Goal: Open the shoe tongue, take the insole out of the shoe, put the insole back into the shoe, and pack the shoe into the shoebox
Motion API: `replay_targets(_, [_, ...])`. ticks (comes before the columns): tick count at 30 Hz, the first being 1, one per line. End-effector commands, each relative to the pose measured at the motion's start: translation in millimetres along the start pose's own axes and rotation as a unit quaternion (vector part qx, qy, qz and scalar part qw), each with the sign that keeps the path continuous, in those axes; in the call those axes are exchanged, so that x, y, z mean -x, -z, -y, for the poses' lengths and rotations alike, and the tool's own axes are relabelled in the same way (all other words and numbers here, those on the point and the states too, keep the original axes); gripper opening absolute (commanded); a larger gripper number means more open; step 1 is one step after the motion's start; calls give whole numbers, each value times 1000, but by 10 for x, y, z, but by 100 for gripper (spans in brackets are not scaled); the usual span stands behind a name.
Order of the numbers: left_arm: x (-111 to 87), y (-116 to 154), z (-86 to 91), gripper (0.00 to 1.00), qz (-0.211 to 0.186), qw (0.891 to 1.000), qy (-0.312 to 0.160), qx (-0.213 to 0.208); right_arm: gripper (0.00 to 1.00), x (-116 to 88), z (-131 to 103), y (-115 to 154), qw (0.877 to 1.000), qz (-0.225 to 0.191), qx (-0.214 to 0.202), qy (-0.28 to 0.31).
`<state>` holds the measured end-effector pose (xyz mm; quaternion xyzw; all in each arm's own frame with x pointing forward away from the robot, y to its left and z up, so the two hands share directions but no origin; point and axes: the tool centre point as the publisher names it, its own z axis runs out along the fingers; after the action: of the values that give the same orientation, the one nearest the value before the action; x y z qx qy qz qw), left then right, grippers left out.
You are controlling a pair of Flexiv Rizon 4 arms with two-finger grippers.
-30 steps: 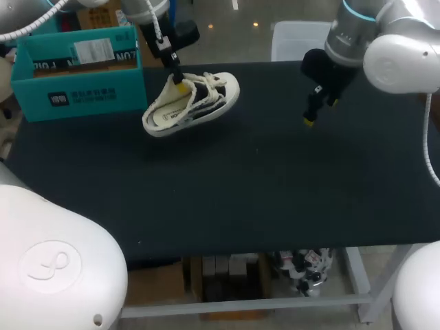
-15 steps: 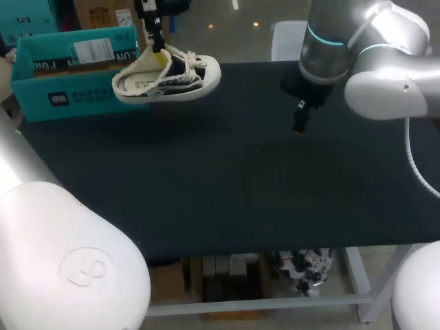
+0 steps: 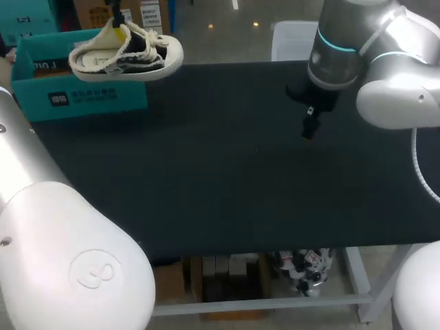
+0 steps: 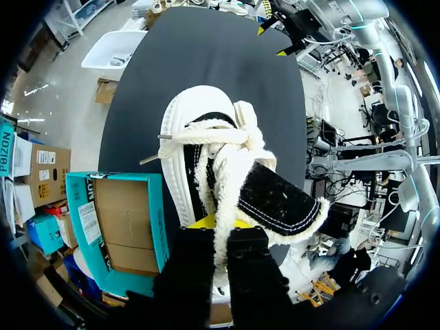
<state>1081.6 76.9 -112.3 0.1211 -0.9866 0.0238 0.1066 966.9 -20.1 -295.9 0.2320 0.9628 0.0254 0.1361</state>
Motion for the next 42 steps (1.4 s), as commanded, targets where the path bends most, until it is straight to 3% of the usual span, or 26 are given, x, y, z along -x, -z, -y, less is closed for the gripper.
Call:
replay_targets(1, [30,74,117,0,-24,999,24,29,100,-4,8,6,1000,0,0,0])
replay_targets(9, [30,74,117,0,-24,999,24,29,100,-4,8,6,1000,0,0,0])
replay_targets(15, [472,143,-200,0,-32,998,-36,33,100,-4,8,6,1000,0,0,0])
replay_targets(21, [903,256,-712,0,-43,996,-80,1,100,-4,8,6,1000,0,0,0])
replay_targets(28, [1294,334,-1129,0,-39,990,-129,-28,100,-4,8,6,1000,0,0,0])
replay_targets(34, [1668,310,-1307,0,-40,990,-129,-38,100,-4,8,6,1000,0,0,0])
replay_targets(42, [2003,80,-1412,0,-43,991,-126,-32,100,-4,8,6,1000,0,0,0])
